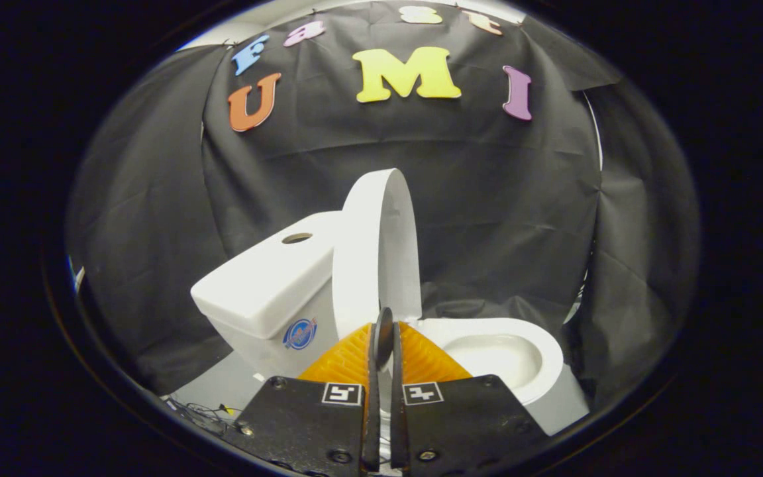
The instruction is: Open the toilet lid.
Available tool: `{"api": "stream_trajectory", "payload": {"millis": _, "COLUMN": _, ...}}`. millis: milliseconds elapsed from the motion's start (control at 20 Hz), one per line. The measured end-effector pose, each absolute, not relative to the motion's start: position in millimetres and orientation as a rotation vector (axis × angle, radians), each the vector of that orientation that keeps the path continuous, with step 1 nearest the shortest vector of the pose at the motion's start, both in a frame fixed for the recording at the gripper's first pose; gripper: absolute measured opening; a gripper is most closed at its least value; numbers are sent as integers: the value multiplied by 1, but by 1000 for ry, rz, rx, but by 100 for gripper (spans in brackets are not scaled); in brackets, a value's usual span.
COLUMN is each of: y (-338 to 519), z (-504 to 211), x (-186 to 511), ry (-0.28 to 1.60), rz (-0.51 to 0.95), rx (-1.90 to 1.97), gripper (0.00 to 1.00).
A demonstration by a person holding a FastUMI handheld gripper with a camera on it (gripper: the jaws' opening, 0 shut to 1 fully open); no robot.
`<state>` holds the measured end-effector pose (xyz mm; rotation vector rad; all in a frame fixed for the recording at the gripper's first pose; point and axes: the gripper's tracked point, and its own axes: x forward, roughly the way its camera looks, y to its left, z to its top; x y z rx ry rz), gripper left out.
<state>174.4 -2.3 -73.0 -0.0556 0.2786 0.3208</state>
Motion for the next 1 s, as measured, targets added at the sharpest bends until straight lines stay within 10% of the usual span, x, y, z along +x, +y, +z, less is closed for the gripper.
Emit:
{"api": "stream_trajectory", "payload": {"millis": 600, "y": -16, "z": -69, "x": 172, "ry": 210, "rz": 343, "rx": -318, "gripper": 19}}
{"api": "stream_trajectory", "payload": {"millis": 800, "y": -20, "z": -44, "x": 166, "ry": 60, "rz": 374, "rx": -344, "gripper": 71}}
{"api": "stream_trajectory", "payload": {"millis": 1000, "y": -38, "z": -22, "x": 141, "ry": -51, "rz": 404, "rx": -240, "gripper": 97}}
